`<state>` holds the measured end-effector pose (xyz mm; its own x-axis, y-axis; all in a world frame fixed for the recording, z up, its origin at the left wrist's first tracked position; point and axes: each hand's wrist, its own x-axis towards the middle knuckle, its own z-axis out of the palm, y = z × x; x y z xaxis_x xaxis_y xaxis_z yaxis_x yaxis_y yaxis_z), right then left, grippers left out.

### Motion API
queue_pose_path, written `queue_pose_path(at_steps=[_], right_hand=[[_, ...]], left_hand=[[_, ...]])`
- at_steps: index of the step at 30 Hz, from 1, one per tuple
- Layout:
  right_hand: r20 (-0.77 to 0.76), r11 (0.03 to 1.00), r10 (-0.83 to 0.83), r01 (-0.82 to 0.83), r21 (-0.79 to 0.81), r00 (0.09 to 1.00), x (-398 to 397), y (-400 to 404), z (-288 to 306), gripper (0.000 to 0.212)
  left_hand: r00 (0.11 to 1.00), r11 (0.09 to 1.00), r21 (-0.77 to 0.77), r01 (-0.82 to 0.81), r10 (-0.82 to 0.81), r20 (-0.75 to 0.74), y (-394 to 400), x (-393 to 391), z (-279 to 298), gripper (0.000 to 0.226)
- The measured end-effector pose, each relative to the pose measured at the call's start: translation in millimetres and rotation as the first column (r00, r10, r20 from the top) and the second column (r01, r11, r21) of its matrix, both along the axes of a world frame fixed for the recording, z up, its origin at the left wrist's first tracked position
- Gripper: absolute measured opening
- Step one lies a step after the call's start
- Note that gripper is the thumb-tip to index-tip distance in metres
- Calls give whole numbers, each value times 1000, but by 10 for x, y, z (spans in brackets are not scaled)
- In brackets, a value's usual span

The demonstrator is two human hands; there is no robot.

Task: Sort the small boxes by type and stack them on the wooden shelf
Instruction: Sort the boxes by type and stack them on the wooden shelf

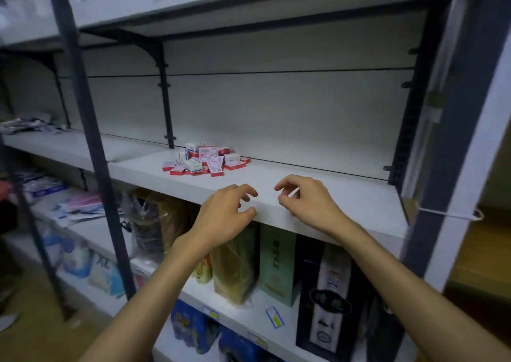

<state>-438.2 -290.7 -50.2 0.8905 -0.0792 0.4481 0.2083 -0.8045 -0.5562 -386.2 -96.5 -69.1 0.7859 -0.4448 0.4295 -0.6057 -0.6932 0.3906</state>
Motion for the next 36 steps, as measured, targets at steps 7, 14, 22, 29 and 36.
queue_pose_path(at_steps=[7, 14, 22, 29, 36], right_hand=[[-37, 996, -33, 30, -86, 999, 972, 335, 210, 19], [-102, 983, -60, 41, -180, 993, 1685, 648, 184, 19], [-153, 962, -155, 113, -249, 976, 2174, 911, 189, 25], [-227, 937, -287, 224, -268, 931, 2474, 1117, 172, 27], [-238, 877, -434, 346, -334, 869, 2709, 1322, 44, 43]], left_hand=[[999, 1000, 21, 8, -7, -45, 548, 1096, 93, 32], [998, 996, -72, -52, 49, -38, 1007, 1851, 11, 28], [992, 988, -90, -127, 126, -22, 1273, 2678, 67, 48], [999, 985, 162, -51, 50, 11, 1241, 3084, 36, 95], [991, 986, 108, 130, -128, -29, 1325, 3215, -17, 46]])
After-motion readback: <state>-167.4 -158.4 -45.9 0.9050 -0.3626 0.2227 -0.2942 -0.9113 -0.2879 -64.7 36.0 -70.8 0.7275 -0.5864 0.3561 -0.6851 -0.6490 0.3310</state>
